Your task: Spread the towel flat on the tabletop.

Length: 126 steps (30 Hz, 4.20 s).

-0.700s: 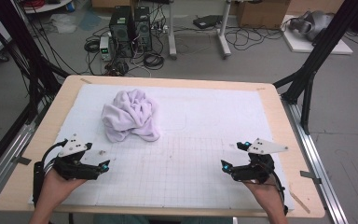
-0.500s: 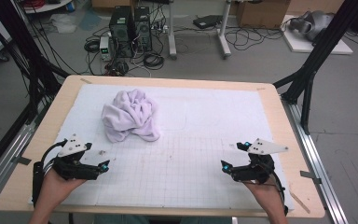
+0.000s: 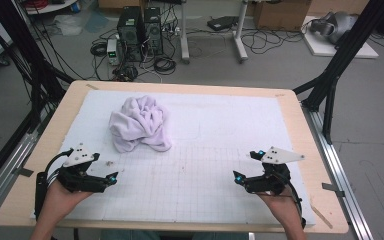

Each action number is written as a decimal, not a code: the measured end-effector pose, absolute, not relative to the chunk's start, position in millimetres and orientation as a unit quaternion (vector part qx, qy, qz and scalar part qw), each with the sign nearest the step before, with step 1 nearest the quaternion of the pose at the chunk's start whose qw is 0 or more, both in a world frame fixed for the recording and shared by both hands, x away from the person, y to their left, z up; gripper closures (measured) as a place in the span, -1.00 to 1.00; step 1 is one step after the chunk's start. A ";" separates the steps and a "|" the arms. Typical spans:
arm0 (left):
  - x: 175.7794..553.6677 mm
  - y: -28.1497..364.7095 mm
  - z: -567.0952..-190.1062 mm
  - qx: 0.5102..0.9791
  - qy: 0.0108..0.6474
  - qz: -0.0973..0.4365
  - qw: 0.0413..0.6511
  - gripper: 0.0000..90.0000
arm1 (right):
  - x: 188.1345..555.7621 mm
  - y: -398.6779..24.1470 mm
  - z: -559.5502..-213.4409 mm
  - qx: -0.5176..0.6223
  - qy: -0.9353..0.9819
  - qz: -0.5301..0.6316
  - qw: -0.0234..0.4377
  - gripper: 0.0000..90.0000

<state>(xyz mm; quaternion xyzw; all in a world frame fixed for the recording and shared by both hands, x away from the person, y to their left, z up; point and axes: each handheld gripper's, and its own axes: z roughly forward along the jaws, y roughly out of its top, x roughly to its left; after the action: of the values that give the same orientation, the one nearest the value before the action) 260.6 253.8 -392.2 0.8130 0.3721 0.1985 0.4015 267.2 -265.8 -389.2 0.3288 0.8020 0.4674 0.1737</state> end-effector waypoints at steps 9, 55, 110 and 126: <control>268.5 252.4 -385.2 0.815 0.365 0.197 0.404 -0.75 | 290.2 -237.0 -373.3 0.300 0.811 0.473 0.167 -0.79; 371.3 236.8 -429.2 0.845 0.390 0.152 0.334 0.84 | 428.9 -48.1 -436.3 0.235 0.891 0.387 0.015 0.49; 307.3 216.2 -419.2 0.854 0.340 0.150 0.363 0.16 | 351.2 -129.7 -415.3 0.186 0.895 0.403 0.036 0.29; 301.5 211.1 -428.5 0.869 0.320 0.132 0.354 0.93 | 348.5 -107.0 -431.1 0.144 0.908 0.393 -0.028 1.00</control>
<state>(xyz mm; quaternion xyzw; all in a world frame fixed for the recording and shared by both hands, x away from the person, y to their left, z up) 301.5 211.1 -428.5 0.8689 0.3199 0.1322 0.3540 348.5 -107.0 -431.1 0.1442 0.9077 0.3932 -0.0275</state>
